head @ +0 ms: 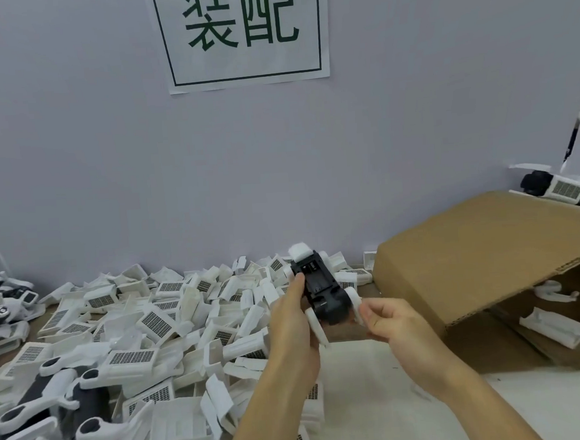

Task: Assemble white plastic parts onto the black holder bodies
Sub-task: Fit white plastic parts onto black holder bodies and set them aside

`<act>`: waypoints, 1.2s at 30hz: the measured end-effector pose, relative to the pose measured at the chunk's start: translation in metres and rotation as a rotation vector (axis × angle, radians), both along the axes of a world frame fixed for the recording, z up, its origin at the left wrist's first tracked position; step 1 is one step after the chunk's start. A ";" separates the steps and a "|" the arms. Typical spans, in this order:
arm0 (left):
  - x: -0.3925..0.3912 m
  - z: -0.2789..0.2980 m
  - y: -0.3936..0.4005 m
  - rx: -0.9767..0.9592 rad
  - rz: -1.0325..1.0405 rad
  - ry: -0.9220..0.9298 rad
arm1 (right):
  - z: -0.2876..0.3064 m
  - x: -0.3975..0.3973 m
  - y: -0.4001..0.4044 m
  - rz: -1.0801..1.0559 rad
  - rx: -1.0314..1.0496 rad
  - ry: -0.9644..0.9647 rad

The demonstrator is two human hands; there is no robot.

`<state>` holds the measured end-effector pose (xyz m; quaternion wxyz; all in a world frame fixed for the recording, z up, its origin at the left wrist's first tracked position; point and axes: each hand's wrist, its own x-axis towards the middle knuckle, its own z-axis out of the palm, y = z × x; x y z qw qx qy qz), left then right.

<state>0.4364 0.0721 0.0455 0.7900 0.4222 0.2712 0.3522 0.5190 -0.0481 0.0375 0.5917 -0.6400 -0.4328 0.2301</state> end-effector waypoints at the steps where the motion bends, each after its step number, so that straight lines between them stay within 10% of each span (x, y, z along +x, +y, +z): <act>1: 0.000 0.000 0.000 0.063 0.020 0.004 | -0.001 -0.001 0.001 -0.037 -0.008 -0.035; 16: 0.006 -0.022 -0.016 0.514 0.017 0.010 | -0.031 -0.005 0.018 -0.274 -0.085 -0.380; 36: 0.009 -0.033 -0.006 0.320 -0.028 -0.125 | -0.034 -0.009 0.027 -0.458 -0.067 -0.389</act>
